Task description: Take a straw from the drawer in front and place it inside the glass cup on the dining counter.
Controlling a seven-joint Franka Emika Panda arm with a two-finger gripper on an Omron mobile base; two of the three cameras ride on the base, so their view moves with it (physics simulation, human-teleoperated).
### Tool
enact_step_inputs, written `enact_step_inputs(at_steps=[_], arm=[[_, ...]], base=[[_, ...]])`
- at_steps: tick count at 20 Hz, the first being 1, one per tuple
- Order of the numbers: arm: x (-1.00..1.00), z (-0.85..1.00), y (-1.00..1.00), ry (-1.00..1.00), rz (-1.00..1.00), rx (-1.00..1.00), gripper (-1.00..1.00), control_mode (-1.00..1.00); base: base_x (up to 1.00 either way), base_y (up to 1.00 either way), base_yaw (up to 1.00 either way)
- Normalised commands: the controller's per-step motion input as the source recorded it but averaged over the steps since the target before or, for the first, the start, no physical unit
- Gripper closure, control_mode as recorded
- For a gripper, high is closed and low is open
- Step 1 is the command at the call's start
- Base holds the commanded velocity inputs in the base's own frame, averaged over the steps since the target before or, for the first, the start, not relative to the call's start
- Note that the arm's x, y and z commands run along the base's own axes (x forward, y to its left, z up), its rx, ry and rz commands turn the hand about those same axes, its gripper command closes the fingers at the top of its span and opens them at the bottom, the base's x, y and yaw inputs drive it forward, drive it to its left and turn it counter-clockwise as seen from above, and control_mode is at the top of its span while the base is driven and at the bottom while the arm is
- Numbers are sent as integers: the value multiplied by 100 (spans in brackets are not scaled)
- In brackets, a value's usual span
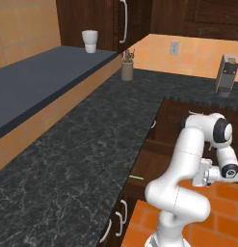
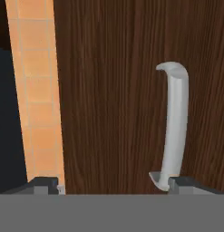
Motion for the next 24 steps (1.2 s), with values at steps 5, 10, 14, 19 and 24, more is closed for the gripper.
enact_step_inputs(at_steps=[5,10,14,19,24], arm=[[-39,99,0,-9,0,-21,-100,-100],[-8,89,7,-4,0,-25,-100,-100],[0,82,9,0,0,-24,-100,-100],[23,64,17,1,2,-20,-100,-100],[55,43,24,12,8,-15,-100,-100]], base=[[0,0,0],[0,0,0],[0,0,0],[0,0,0],[0,0,0]])
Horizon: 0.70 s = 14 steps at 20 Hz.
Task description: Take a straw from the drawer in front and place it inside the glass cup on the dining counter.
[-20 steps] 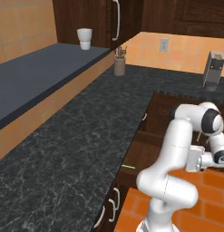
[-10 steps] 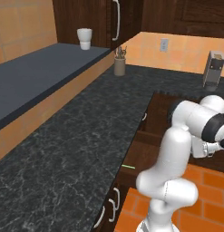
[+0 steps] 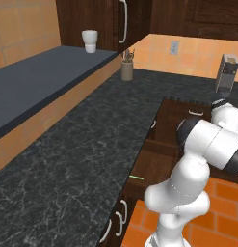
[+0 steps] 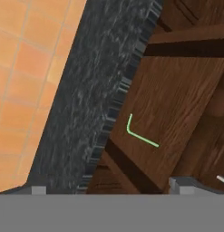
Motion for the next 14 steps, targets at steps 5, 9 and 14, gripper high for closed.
enact_step_inputs(at_steps=[5,9,14], arm=[[62,16,22,23,5,-13,-100,-100],[50,-10,7,23,2,-10,-100,-100],[18,-39,7,10,3,-15,-100,-100]], base=[[0,0,0],[0,0,0],[0,0,0]])
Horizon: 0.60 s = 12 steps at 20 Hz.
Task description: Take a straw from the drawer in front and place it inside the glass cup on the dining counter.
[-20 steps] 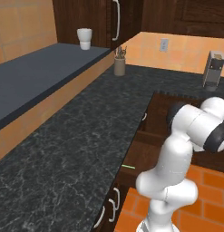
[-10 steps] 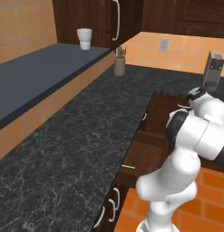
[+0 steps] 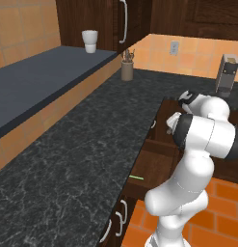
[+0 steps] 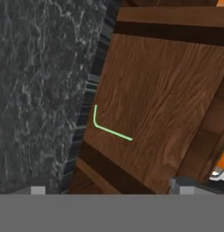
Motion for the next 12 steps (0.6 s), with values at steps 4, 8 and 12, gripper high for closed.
enact_step_inputs(at_steps=[4,8,12], arm=[[4,-46,13,0,0,-18,-100,-100],[19,-39,25,3,0,-11,-100,-100],[27,-38,33,5,0,-11,-100,-100]], base=[[0,0,0],[0,0,0],[0,0,0]])
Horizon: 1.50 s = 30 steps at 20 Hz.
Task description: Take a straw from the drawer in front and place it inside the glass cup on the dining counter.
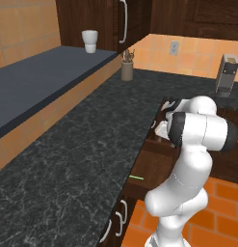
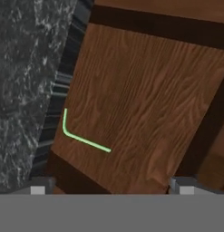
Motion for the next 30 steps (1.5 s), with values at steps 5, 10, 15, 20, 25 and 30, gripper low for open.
enact_step_inputs(at_steps=[5,10,15,20,25,30], arm=[[28,-39,32,6,0,-11,-100,-100],[22,-36,28,4,0,-9,-100,-100],[11,-31,11,1,2,-3,-100,-100],[7,-36,1,0,4,0,-100,-100],[3,-40,2,0,4,0,-100,-100],[-3,-43,-3,0,7,0,-100,-100]], base=[[0,0,0],[0,0,0],[0,0,0],[0,0,0],[0,0,0],[0,0,0]])
